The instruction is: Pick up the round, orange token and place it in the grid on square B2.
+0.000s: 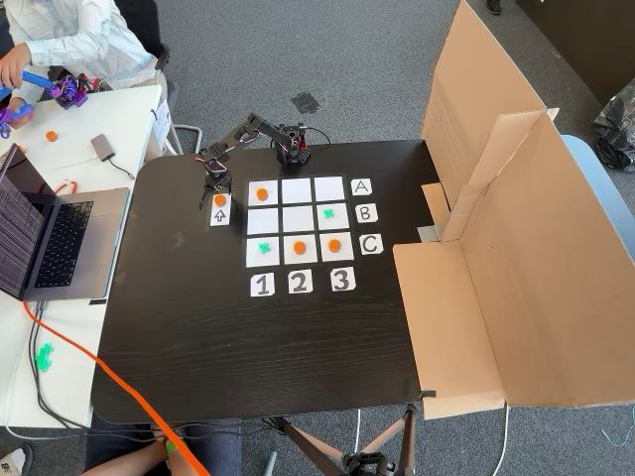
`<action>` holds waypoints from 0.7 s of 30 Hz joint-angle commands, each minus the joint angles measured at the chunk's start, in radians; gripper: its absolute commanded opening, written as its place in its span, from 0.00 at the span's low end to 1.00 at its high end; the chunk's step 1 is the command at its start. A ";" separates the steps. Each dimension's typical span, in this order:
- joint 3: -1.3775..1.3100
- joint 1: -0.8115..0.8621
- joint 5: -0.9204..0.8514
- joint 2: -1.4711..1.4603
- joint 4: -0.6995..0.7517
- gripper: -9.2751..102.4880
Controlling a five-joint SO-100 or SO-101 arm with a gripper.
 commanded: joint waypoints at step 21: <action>-0.064 0.008 0.006 -0.031 -0.012 0.29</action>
